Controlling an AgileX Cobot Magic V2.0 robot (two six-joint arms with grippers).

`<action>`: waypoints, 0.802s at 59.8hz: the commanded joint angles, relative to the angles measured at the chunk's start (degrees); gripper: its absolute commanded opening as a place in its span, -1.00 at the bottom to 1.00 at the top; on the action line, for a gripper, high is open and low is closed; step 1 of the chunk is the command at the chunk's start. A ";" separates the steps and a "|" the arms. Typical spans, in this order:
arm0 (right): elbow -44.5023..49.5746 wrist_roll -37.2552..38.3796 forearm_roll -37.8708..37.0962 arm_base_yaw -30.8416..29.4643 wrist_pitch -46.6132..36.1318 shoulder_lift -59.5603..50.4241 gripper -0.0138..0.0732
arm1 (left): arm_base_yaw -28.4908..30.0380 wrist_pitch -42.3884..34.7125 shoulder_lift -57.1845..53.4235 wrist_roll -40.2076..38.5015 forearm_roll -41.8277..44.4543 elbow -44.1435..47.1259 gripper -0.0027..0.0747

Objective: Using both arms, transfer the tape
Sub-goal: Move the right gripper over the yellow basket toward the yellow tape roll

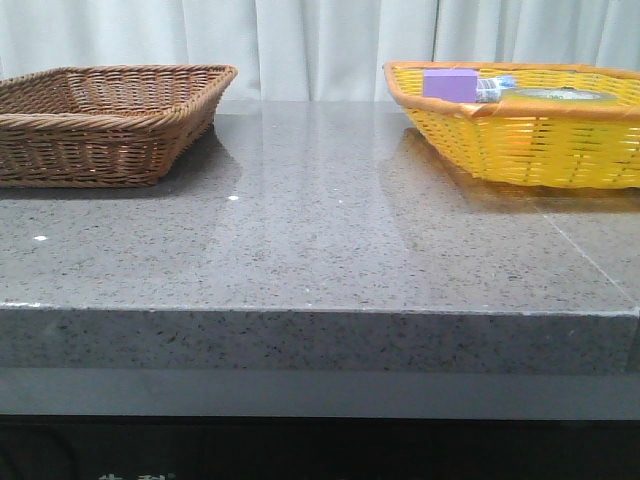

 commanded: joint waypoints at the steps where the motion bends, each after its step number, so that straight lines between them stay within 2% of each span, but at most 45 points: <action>1: -1.53 -0.08 -0.55 -0.10 -5.11 -1.48 -0.85 | 0.16 -4.51 -1.04 -0.40 -0.58 2.23 -0.98; 40: -1.53 -0.08 -0.55 -0.10 -5.60 -1.48 -0.85 | 0.16 -4.73 -1.04 -0.40 -0.58 2.23 -0.98; 48: -1.58 -0.08 -0.55 -0.10 -6.25 -1.48 -0.85 | 0.16 -8.22 -1.04 -0.40 -0.71 1.92 -0.98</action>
